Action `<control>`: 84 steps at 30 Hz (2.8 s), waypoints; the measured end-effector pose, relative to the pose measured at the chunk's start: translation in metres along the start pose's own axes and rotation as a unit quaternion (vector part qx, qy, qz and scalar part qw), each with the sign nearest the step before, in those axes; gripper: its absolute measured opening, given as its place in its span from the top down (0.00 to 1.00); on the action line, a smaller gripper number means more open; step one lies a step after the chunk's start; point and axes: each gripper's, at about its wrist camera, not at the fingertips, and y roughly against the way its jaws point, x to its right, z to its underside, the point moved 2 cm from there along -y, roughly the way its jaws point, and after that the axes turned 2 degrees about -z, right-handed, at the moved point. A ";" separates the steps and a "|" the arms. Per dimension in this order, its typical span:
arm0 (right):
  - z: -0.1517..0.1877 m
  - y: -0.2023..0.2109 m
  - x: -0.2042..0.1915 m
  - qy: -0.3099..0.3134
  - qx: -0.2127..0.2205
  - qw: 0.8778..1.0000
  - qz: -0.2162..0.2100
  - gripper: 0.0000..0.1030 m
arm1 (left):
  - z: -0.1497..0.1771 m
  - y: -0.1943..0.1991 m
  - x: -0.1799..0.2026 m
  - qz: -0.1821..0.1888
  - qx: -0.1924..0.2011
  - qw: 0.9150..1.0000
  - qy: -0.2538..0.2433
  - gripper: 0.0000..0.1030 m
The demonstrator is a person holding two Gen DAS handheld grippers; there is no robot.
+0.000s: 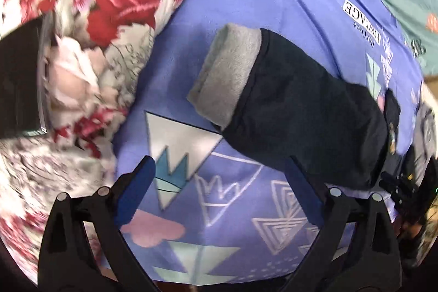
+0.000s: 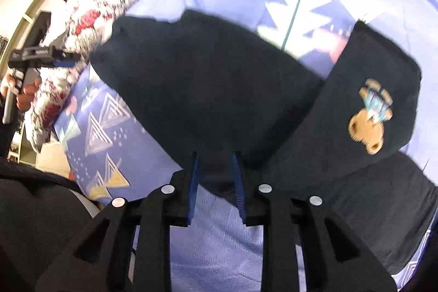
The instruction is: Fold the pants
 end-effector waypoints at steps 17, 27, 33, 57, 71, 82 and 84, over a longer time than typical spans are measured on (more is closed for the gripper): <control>-0.001 0.007 0.000 -0.007 0.019 1.000 0.010 0.74 | -0.016 -0.050 0.019 0.043 -0.071 0.987 0.136 0.63; 0.000 0.006 0.002 -0.013 0.021 1.000 0.014 0.74 | -0.028 -0.044 0.024 -0.024 -0.031 0.991 0.129 0.81; 0.000 0.004 0.010 -0.038 0.025 0.999 0.015 0.74 | -0.029 -0.022 0.043 -0.047 0.024 0.994 0.100 0.87; -0.115 -0.003 0.136 -0.202 0.081 0.953 0.210 0.43 | -0.005 0.007 0.057 -0.084 0.094 0.992 0.027 0.25; -0.116 -0.003 0.192 -0.288 0.079 0.934 0.194 0.96 | -0.016 -0.033 0.074 -0.044 0.062 0.997 0.027 0.24; 0.014 0.174 0.167 -0.346 0.278 0.896 -0.007 0.96 | -0.024 -0.072 0.061 -0.070 0.014 0.997 0.041 0.25; 0.055 0.189 0.170 -0.359 0.275 0.892 0.012 0.96 | -0.024 -0.076 0.060 -0.073 0.014 0.996 0.040 0.25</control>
